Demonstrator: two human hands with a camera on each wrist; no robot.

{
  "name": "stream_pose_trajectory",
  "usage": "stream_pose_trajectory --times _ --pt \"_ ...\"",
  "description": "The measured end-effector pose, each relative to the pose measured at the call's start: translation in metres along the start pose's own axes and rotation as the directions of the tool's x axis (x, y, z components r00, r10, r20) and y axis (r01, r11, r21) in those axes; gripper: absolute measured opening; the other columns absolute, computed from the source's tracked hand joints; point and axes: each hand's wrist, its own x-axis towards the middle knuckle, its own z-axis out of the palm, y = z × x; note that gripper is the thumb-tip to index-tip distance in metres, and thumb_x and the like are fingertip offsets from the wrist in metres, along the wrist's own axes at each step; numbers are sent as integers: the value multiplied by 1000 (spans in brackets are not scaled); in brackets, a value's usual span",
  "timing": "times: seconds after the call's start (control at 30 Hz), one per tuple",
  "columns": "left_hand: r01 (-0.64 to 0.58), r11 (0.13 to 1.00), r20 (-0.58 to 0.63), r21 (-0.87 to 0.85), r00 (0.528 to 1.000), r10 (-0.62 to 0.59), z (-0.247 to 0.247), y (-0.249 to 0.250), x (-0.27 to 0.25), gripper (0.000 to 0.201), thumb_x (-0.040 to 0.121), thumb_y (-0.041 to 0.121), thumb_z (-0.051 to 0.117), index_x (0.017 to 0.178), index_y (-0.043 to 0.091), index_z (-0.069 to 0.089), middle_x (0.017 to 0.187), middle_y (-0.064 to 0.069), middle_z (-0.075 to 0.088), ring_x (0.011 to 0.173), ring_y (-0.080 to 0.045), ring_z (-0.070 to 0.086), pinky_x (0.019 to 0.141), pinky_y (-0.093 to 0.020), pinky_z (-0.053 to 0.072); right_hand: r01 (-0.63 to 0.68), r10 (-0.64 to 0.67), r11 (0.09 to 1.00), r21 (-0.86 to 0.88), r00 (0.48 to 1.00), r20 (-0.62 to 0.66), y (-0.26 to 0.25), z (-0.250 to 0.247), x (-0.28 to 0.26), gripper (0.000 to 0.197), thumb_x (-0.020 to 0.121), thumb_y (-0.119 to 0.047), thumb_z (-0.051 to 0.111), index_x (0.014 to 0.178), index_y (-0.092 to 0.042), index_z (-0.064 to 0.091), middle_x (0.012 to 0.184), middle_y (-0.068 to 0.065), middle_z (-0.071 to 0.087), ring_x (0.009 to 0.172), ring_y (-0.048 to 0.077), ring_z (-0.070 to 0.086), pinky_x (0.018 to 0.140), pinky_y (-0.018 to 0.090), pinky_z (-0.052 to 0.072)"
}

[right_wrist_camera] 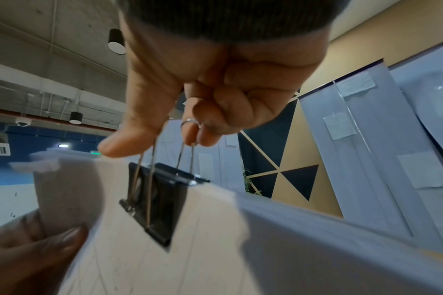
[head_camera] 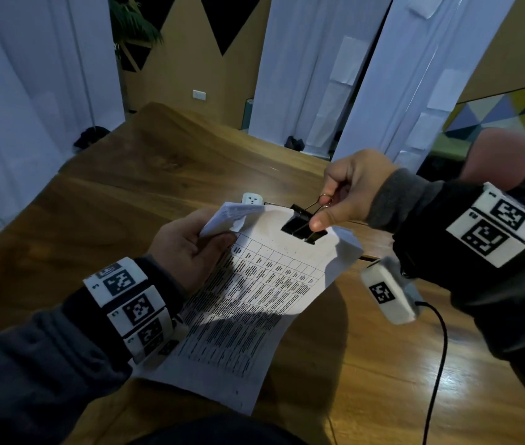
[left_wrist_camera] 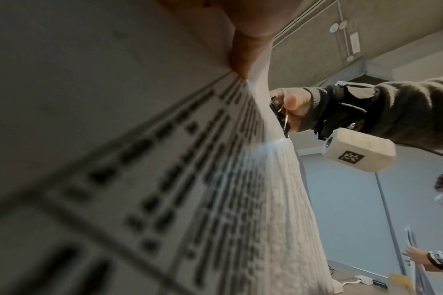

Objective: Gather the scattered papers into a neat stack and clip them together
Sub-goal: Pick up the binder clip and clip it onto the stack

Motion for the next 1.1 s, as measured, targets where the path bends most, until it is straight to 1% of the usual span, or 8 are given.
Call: stream_pose_trajectory --times 0.13,0.27,0.37,0.5,0.63,0.77,0.9,1.1 --pt "-45 998 -13 -42 999 45 1 2 -2 27 76 28 57 86 53 61 79 35 64 67 10 57 62 -10 46 -7 1 993 119 999 53 12 3 1 59 32 -44 85 75 -9 66 48 -13 60 42 -4 51 49 12 48" --pt "-17 999 -27 -45 1000 16 3 0 1 14 75 31 57 81 44 60 76 30 64 64 -4 58 60 -21 47 94 -65 947 307 993 -103 28 7 -2 79 35 -86 60 80 -22 64 70 -15 63 61 1 51 60 19 48" --pt "-28 999 -33 -41 999 26 2 -2 1 11 75 30 57 81 38 61 76 27 64 63 -9 58 59 -26 48 196 -53 864 464 952 -302 36 9 -8 32 77 -51 58 79 -21 68 67 -24 68 60 -3 57 59 12 49" --pt "-45 999 -39 4 998 45 4 0 1 11 75 31 57 85 27 59 84 12 62 65 -19 57 57 -34 47 247 -147 799 549 964 -220 39 32 -15 31 57 -54 76 80 -34 74 72 -17 70 66 -5 61 66 6 49" --pt "-12 999 -64 -48 998 9 5 5 3 14 74 31 58 88 30 58 79 25 65 69 -18 60 60 -30 49 281 -204 843 458 956 -211 44 46 -16 54 55 -73 64 101 -45 65 95 -10 57 84 0 57 84 12 47" --pt "-54 998 -55 -31 997 52 4 9 2 12 76 26 59 81 37 60 73 21 63 60 -5 56 56 -26 46 354 -313 914 198 926 -211 40 48 -21 90 49 -84 52 115 -23 55 101 -1 54 89 7 56 86 7 44" --pt "-91 996 -58 -26 994 89 3 13 2 23 78 23 60 82 45 62 72 21 63 60 -2 56 56 -23 46 354 -321 924 145 923 -210 33 49 -22 79 45 -85 52 102 -30 58 94 -16 48 87 6 52 80 14 45" --pt "-110 994 -51 -2 993 110 2 20 4 13 78 20 60 91 20 61 82 -4 61 65 -23 59 56 -39 48 432 -356 894 118 845 -398 31 50 -24 77 48 -78 58 91 -15 64 108 -10 49 102 -13 45 92 -1 35"
